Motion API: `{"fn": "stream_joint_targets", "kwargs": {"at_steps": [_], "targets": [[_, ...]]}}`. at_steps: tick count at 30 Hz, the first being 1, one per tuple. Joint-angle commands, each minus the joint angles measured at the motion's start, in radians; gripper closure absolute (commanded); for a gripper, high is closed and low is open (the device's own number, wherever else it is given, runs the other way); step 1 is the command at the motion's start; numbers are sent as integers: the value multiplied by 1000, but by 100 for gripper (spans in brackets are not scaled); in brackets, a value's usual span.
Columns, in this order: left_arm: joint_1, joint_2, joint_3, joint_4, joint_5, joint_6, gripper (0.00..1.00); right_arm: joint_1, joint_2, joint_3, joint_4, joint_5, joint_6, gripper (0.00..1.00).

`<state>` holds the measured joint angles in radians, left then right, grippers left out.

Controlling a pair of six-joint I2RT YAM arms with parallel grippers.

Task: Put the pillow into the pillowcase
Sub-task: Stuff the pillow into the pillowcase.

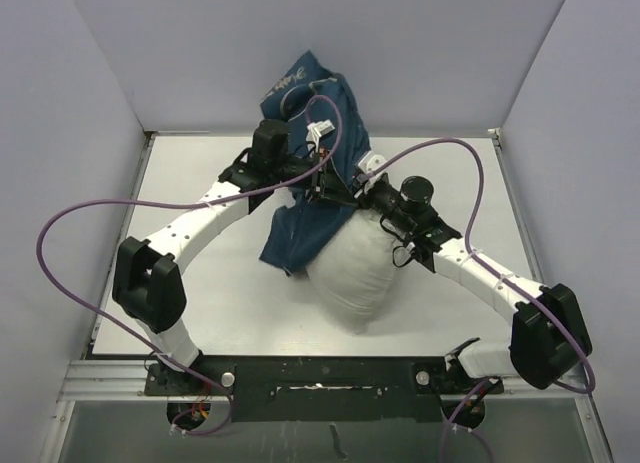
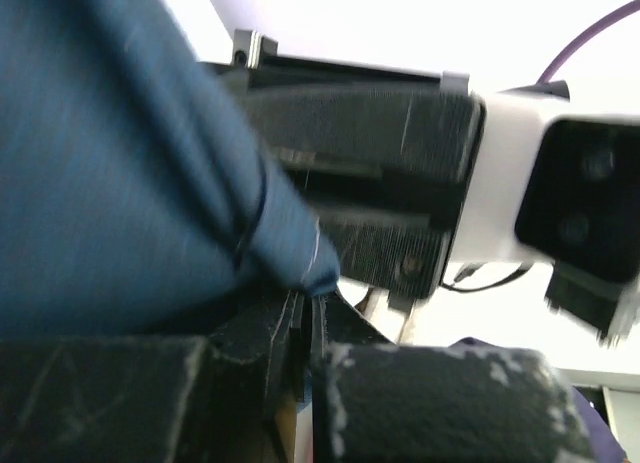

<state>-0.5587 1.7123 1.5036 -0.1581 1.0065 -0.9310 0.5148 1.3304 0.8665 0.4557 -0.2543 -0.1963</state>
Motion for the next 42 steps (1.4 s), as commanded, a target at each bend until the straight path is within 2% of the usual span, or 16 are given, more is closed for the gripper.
{"fn": "stream_joint_targets", "kwargs": {"at_steps": [1, 5, 9, 12, 16, 18, 21, 24, 27, 30, 33, 35, 38, 40, 42], "targets": [[-78, -17, 71, 164, 164, -118, 100, 107, -68, 171, 280, 32, -217, 100], [-43, -71, -54, 450, 171, -285, 100, 162, -91, 169, 262, -6, -372, 100], [42, -133, -298, 487, 152, -281, 100, 145, -68, 70, 189, -79, -552, 100], [92, -151, -451, 418, 118, -210, 100, 130, -52, -17, 52, -199, -633, 100], [112, -187, -551, 241, -3, -50, 100, 117, -6, -63, -85, -310, -514, 90], [114, -211, -585, 187, -51, -7, 100, 92, 16, -61, -129, -413, -441, 76], [117, -257, -616, 84, -88, 34, 86, 62, 18, -27, -240, -586, -403, 55], [117, -314, -641, -24, -84, 68, 64, 14, 16, 75, -457, -780, -447, 35], [117, -397, -645, -181, -84, 121, 50, -65, 12, 180, -680, -929, -533, 20], [118, -506, -636, -357, -120, 169, 39, -139, 3, 281, -955, -1026, -682, 11], [125, -608, -607, -525, -198, 212, 32, -182, 4, 351, -1088, -1072, -743, 8], [139, -652, -581, -611, -232, 221, 30, -184, 11, 369, -1059, -1065, -679, 6], [157, -667, -526, -701, -272, 228, 30, -164, 46, 341, -830, -959, -437, 5], [164, -645, -464, -772, -332, 255, 30, -127, 111, 366, -818, -845, -392, 6], [166, -603, -366, -856, -459, 304, 33, -112, 179, 410, -841, -760, -367, 8]]}}
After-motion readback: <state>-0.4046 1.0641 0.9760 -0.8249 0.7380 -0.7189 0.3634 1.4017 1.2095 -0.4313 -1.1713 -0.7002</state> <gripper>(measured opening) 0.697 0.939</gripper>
